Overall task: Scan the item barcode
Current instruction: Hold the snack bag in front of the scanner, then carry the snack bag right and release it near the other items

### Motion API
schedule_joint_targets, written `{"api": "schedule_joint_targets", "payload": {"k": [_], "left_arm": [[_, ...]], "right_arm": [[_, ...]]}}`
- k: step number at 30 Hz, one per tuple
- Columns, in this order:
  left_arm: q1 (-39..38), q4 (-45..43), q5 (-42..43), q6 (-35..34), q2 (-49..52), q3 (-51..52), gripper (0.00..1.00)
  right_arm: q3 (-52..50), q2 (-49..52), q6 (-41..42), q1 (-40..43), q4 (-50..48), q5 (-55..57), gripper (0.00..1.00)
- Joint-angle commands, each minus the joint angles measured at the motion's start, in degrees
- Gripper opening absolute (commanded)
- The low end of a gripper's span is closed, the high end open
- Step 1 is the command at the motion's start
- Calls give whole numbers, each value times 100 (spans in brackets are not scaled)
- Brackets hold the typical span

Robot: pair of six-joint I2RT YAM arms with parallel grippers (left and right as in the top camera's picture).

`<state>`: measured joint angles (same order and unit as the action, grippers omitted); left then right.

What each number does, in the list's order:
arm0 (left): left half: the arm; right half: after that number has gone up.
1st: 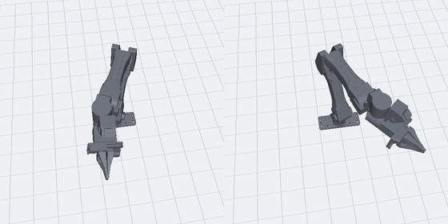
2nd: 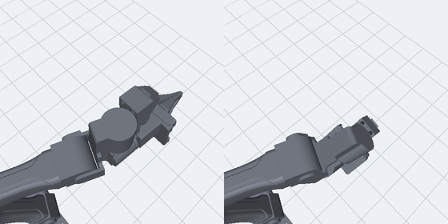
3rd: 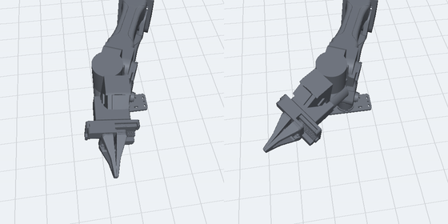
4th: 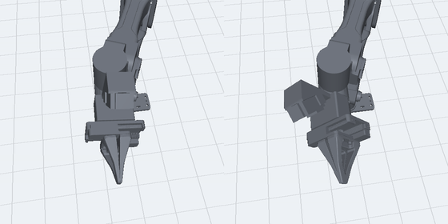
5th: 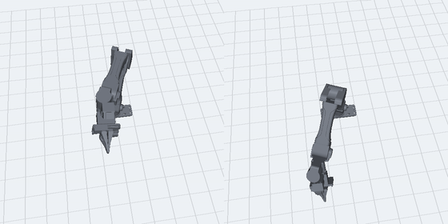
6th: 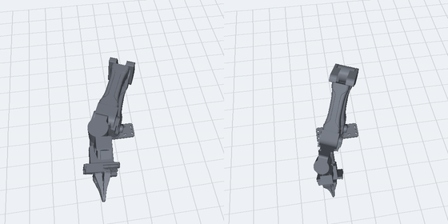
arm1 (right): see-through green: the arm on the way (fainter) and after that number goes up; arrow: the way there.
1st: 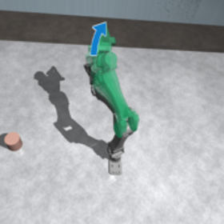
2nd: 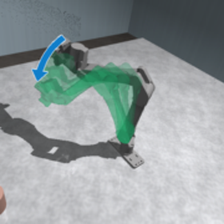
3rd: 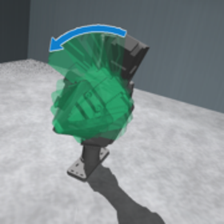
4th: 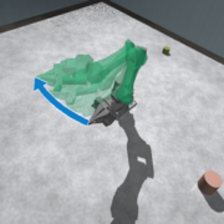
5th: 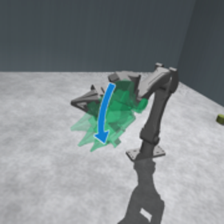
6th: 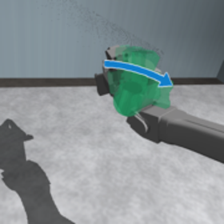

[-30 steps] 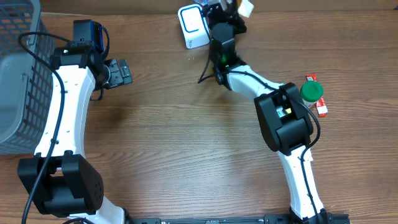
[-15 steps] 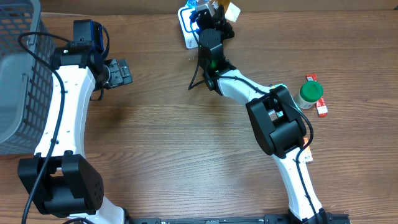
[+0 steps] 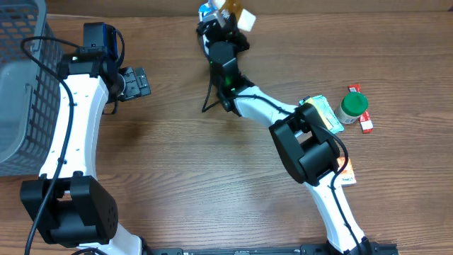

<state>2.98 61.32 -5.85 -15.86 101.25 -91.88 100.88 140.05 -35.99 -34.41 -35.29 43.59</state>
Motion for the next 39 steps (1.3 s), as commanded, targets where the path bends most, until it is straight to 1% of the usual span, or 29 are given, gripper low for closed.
{"api": "schedule_joint_targets", "payload": {"k": [1, 9, 11, 14, 22, 26, 29, 32, 34, 35, 39], "left_arm": [[-37, -4, -28, 129, -87, -87, 100], [-37, -4, -28, 129, -87, -87, 100], [-37, -4, -28, 129, -87, -87, 100], [-37, -4, -28, 129, -87, -87, 100], [-37, -7, -28, 129, -87, -87, 100], [-37, -4, -28, 129, -87, -87, 100], [-37, -4, -28, 129, -87, -87, 100], [-37, -7, -28, 129, -87, -87, 100], [-37, -7, -28, 129, -87, -87, 100], [-37, -4, -28, 129, -87, -87, 100], [-37, -4, -28, 129, -87, -87, 100]], "right_arm": [[85, 17, 107, -146, 122, -120, 4], [83, 17, 144, -227, 1056, -127, 4], [83, 17, 175, -227, 1128, -125, 4], [83, -59, 170, -227, 977, -122, 3], [83, -839, 170, -227, 1073, -118, 3], [83, -1484, 175, -227, 1652, -122, 3], [83, -1971, 208, -227, 2457, -120, 3], [83, -2507, 656, -227, 3794, -129, 4], [83, -2830, 1108, -225, 4905, -321, 3], [83, -3018, 1399, -190, 5657, -557, 4], [83, -3458, 2232, 0, 8140, -1668, 4]]}}
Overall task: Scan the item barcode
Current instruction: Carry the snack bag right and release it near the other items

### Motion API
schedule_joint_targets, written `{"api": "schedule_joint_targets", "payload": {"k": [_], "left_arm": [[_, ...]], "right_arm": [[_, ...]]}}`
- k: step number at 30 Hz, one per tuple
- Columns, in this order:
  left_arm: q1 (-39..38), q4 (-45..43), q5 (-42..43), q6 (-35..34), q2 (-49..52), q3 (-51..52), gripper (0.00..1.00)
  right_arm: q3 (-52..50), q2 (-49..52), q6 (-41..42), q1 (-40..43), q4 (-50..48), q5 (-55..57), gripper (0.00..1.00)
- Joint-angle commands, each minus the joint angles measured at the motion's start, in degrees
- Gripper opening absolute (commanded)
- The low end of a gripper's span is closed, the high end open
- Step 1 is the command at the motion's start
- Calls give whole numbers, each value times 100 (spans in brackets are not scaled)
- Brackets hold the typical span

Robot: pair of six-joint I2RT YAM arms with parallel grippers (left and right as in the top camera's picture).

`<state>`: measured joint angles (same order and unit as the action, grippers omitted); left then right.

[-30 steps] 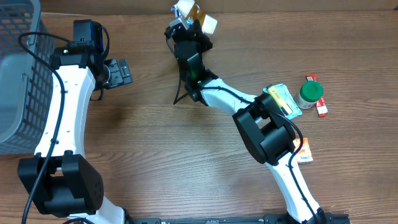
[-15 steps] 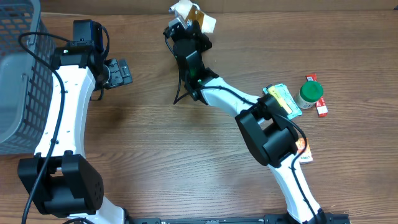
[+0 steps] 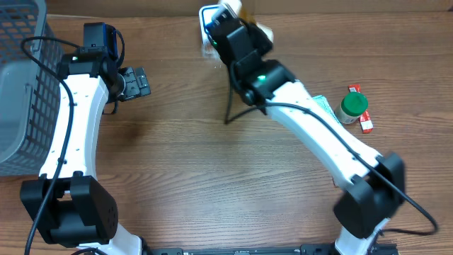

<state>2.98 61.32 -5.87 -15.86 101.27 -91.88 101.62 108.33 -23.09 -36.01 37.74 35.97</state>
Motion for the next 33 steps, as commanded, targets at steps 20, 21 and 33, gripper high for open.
{"api": "schedule_joint_targets", "payload": {"k": [20, 21, 33], "left_arm": [[-37, -4, -26, 129, -90, -87, 100], [-37, -4, -26, 129, -90, -87, 100], [-33, -7, -26, 129, -90, -87, 100]], "right_arm": [[-391, -308, 1631, 2041, 4175, -3434, 100], [-391, -308, 1631, 2068, 4116, -3757, 100], [-391, -308, 1626, 2061, 3880, -5237, 100]]}}
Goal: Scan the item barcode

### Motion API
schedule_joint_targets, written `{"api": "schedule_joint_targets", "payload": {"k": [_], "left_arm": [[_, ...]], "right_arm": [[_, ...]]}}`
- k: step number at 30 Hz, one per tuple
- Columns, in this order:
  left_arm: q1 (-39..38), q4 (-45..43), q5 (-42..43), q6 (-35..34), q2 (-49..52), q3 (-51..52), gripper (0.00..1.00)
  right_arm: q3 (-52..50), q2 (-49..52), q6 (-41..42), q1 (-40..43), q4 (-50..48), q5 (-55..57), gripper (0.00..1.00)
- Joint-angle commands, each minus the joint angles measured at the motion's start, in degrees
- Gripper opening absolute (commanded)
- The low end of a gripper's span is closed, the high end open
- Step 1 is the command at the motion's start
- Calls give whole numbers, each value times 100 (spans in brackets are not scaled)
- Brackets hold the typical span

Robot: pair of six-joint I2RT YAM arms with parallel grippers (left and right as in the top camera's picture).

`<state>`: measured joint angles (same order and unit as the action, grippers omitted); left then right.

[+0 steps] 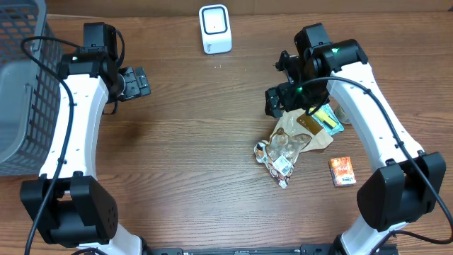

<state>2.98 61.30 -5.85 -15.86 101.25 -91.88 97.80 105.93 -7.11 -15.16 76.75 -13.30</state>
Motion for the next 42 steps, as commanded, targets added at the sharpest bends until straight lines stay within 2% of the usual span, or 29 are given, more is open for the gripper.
{"api": "schedule_joint_targets", "payload": {"k": [1, 26, 34, 42], "left_arm": [[-33, -4, -28, 129, -87, -87, 100], [-55, -4, -28, 129, -87, -87, 100], [-39, -4, -28, 129, -87, -87, 100], [-42, -2, -28, 129, -85, -87, 100]], "right_arm": [[-9, -68, 28, -24, -22, -310, 100], [-9, -122, 26, -33, -44, -267, 100], [-9, -1001, 28, -101, -42, -267, 100], [-9, -2601, 26, -85, -39, -267, 100]]}}
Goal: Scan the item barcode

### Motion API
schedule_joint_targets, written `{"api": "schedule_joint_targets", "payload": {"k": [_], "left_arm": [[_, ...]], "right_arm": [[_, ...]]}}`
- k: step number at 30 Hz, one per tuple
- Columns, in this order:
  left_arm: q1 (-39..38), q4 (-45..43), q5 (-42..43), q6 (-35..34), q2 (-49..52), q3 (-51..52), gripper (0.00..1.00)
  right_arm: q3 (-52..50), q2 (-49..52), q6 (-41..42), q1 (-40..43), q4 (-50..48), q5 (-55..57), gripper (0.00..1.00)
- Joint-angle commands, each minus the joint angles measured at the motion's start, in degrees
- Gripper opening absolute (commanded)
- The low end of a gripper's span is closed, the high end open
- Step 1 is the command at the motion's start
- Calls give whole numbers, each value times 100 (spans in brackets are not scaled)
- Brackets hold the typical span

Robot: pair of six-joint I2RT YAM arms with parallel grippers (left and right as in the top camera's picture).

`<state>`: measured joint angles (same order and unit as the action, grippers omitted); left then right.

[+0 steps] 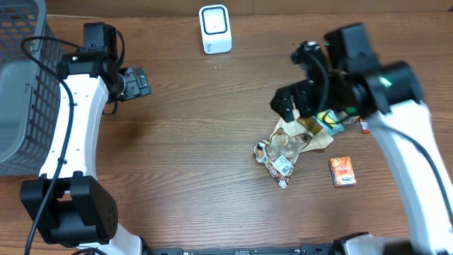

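Observation:
The white barcode scanner point(214, 28) stands at the far edge of the table. A crinkly clear packet with brown contents and a white label point(287, 149) lies on the wood right of centre. My right gripper point(293, 105) hangs open just above the packet's far end, with nothing between its fingers. My left gripper point(134, 81) rests open at the left, far from the packet and beside the basket.
A grey mesh basket point(18, 85) fills the left edge. A small orange box point(342, 171) lies right of the packet. A teal packet point(330, 120) and a red item point(364, 127) peek out from under the right arm.
The right arm has risen towards the camera and shifted slightly right, its gripper still open over the packet. The packet lies where it was. The left arm has not moved.
My right gripper first held the packet up at the scanner, and was still over the scanner at the following moment. Then the packet lay on the table right of centre with the gripper open above it. Now the arm stands higher.

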<state>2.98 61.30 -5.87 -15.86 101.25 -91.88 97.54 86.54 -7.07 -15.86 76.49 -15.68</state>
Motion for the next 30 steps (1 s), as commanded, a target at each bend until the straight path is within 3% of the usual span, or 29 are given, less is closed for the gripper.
{"api": "schedule_joint_targets", "payload": {"k": [1, 20, 25, 30], "left_arm": [[-42, -4, -26, 129, -87, -87, 100], [-44, -4, -26, 129, -87, -87, 100], [-44, -2, -26, 129, -87, -87, 100], [-44, -2, -26, 129, -87, -87, 100]], "right_arm": [[17, -844, 22, -15, -13, -28, 100], [-79, -4120, -85, -15, -103, 365, 100], [-660, -5174, -87, -13, -507, 483, 100], [-1875, -6424, -85, 120, -1121, 557, 100]]}}
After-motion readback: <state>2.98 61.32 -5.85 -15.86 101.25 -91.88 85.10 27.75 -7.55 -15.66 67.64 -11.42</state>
